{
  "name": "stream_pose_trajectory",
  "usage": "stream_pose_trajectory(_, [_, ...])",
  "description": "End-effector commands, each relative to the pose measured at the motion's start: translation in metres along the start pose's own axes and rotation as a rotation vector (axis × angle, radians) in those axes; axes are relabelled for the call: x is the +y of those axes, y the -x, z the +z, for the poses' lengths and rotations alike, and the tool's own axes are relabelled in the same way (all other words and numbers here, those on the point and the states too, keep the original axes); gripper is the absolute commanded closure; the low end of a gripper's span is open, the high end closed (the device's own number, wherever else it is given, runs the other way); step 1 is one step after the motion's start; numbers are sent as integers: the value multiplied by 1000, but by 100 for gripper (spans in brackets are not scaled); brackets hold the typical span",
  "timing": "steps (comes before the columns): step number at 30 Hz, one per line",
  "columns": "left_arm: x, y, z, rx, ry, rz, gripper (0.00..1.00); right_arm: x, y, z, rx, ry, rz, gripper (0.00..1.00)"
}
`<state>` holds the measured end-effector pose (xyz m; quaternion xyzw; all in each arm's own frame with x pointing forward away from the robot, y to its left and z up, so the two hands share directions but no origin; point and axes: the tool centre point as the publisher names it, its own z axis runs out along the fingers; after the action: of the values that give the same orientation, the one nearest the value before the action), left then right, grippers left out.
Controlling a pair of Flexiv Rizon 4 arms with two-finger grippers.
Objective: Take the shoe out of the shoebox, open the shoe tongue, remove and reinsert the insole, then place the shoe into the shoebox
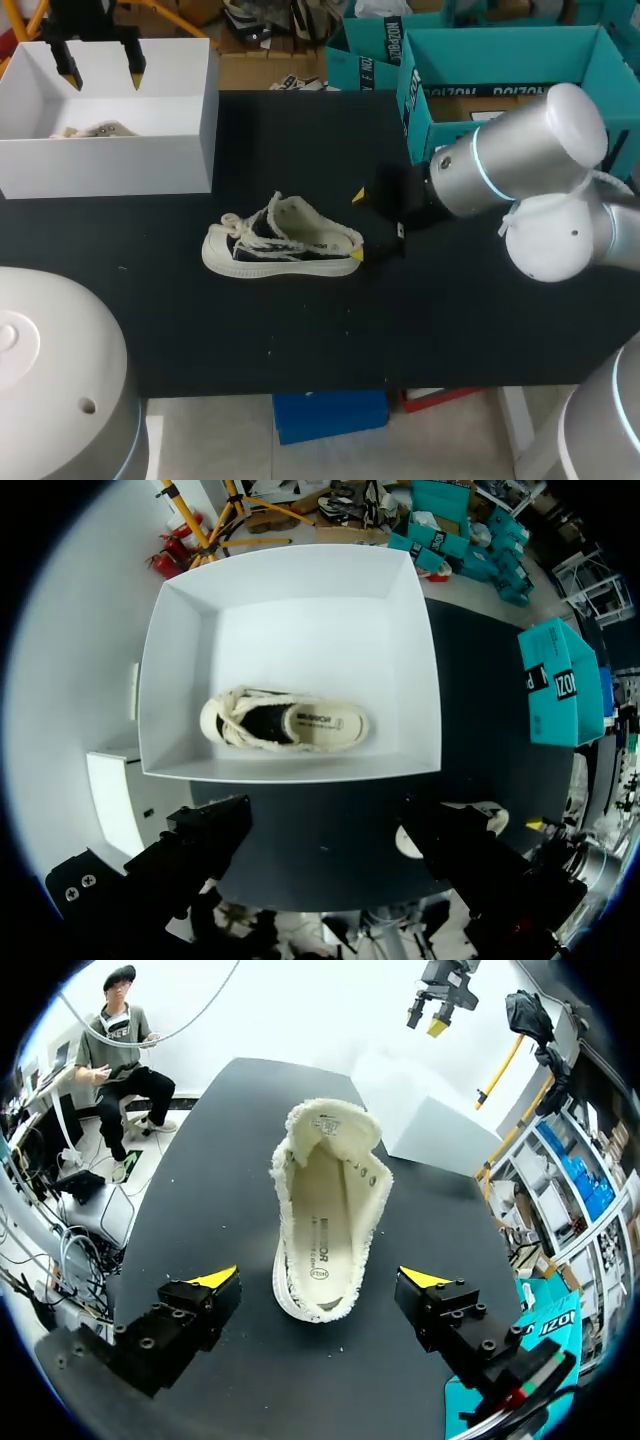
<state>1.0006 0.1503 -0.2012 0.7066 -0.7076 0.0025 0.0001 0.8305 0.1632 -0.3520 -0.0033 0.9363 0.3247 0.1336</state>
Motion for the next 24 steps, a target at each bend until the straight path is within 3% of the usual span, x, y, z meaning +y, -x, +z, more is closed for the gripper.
stream_pose_trajectory(1, [0, 0, -1, -2, 2, 0, 0, -10, 1, 20, -11, 191, 17, 0])
stream_pose_trajectory(12, [0, 0, -1, -2, 2, 0, 0, -23, 8, 44, -5, 316, 76, 0])
stream_pose_trajectory(24, [0, 0, -1, -2, 2, 0, 0, -25, 10, 63, 41, 353, 94, 0])
